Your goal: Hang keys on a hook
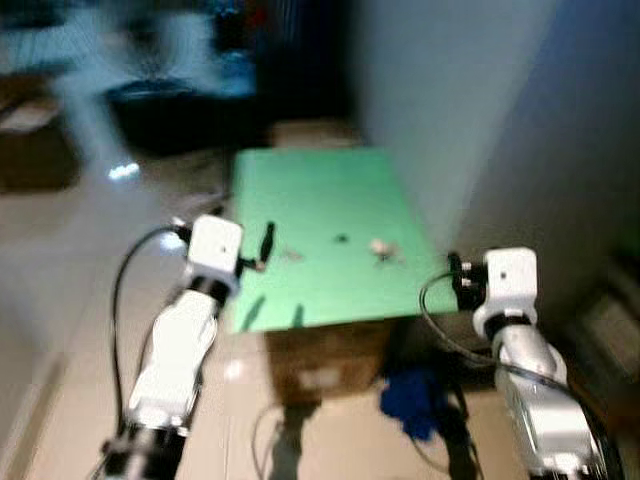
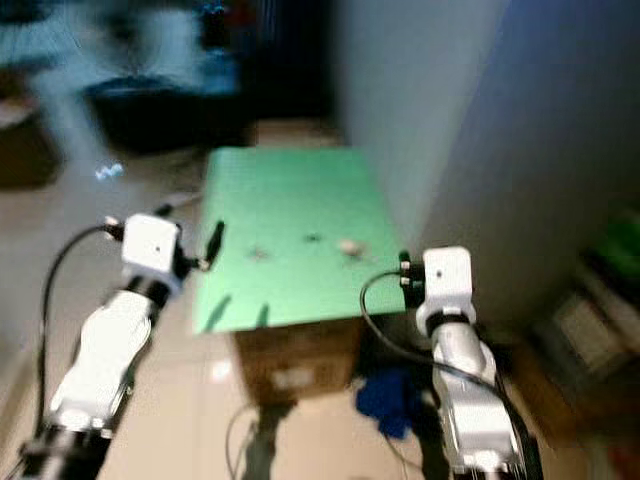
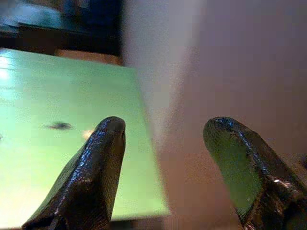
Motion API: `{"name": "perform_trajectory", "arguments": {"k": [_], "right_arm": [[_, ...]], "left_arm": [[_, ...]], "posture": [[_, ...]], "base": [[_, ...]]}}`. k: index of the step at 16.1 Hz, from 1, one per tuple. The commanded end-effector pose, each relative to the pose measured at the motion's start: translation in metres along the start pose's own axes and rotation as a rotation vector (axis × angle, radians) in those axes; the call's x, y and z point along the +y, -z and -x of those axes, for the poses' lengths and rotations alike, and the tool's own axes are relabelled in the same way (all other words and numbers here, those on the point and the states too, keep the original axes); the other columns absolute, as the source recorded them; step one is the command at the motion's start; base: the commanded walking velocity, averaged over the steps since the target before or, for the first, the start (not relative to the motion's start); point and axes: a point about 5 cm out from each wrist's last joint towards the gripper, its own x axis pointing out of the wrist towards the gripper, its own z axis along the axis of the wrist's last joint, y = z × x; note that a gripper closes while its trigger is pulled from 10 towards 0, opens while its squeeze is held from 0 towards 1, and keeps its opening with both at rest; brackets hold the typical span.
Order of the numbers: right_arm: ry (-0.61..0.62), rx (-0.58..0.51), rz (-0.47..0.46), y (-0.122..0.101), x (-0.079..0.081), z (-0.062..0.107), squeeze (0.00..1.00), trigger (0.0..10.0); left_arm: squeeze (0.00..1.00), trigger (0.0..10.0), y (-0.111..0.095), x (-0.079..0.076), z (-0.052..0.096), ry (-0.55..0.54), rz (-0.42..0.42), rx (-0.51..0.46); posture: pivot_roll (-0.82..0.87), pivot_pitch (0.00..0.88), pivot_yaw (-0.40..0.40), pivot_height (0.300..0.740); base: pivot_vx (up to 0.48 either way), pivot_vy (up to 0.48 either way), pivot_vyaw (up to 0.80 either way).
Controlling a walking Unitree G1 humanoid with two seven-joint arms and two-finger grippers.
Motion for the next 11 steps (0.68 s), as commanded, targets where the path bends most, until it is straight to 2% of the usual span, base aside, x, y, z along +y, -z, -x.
{"name": "perform_trajectory", "arguments": {"k": [1, 4, 5, 8, 11], "right_arm": [[0.021, 0.006, 0.018, 0.001, -0.007, 0.000, 0.00, 10.0], [0.002, -0.006, 0.037, -0.001, -0.007, -0.001, 0.00, 10.0], [-0.066, -0.012, 0.063, -0.001, -0.002, -0.002, 0.00, 10.0], [-0.100, -0.018, 0.109, -0.003, 0.003, -0.003, 0.00, 10.0], [-0.128, -0.017, 0.098, -0.003, 0.006, -0.004, 0.00, 10.0]], "left_arm": [[0.00, 10.0, -0.005, -0.007, -0.003, 0.030, 0.010, -0.024], [0.00, 10.0, -0.002, -0.005, -0.001, 0.031, 0.006, -0.011], [0.00, 10.0, -0.001, -0.005, -0.001, 0.039, -0.011, -0.007], [0.00, 10.0, -0.002, -0.004, -0.001, 0.030, -0.006, -0.011], [0.00, 10.0, -0.002, -0.005, -0.002, 0.037, -0.024, -0.012]], "posture": [[-0.11, 0.000, -0.005, 0.740], [-0.11, 0.000, -0.006, 0.740], [-0.11, 0.000, -0.008, 0.740], [-0.11, 0.000, -0.013, 0.740], [-0.11, 0.000, -0.015, 0.740]], "base": [[0.352, 0.000, 0.00], [0.358, 0.000, 0.00], [0.360, 0.000, 0.00], [0.361, 0.000, 0.80], [0.368, 0.000, 0.80]]}}
